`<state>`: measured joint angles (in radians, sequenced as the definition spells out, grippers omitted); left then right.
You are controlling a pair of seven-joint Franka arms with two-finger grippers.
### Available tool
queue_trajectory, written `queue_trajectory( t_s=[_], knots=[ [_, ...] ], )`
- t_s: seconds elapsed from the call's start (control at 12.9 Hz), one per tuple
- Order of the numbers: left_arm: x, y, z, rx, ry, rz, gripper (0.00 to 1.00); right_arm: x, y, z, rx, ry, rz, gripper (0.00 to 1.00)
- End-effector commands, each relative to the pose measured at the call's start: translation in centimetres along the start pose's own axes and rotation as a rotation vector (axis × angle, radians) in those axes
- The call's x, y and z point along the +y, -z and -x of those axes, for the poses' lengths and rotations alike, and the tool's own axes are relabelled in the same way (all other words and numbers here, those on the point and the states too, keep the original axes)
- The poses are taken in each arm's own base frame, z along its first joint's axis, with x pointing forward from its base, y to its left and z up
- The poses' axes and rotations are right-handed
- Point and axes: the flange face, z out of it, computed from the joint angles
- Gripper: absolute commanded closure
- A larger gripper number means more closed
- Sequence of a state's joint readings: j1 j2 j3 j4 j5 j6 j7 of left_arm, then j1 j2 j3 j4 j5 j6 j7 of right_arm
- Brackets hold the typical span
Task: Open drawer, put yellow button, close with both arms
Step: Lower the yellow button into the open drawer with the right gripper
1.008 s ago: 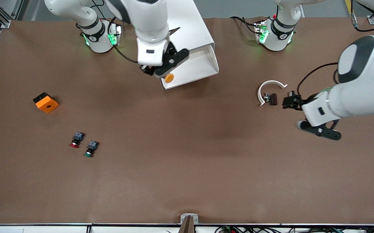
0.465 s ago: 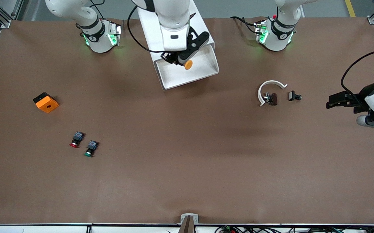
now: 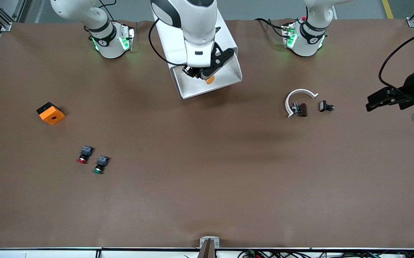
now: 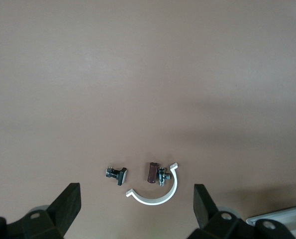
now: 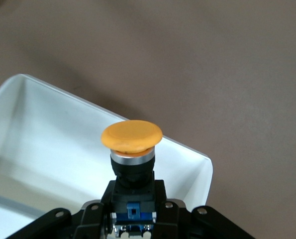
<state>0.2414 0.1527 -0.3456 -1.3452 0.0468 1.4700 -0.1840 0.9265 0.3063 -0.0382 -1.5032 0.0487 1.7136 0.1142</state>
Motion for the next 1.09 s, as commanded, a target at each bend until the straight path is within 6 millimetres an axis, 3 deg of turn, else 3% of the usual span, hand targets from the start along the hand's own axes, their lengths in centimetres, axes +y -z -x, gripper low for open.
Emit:
queue_trajectory(
  t_s=[0.0,0.47,0.62,1.01],
  knots=[
    [0.1,1.1,2.0,0.015,0.066,-0.036,0.0,1.0,-0.9,-0.1,-0.004,0.126,0.056,1.0],
    [4.0,3.0,5.0,0.051,0.13,-0.044,0.0,-1.8,-2.3,-0.3,0.042,0.549,0.132,1.0],
    [3.9,2.5,6.9,0.056,0.142,-0.059,0.0,-2.7,-3.7,0.2,0.007,0.625,0.127,1.0],
    [2.9,1.0,11.0,0.058,0.224,-0.012,0.0,-3.7,-4.5,1.3,-0.068,0.677,0.112,1.0]
  ],
)
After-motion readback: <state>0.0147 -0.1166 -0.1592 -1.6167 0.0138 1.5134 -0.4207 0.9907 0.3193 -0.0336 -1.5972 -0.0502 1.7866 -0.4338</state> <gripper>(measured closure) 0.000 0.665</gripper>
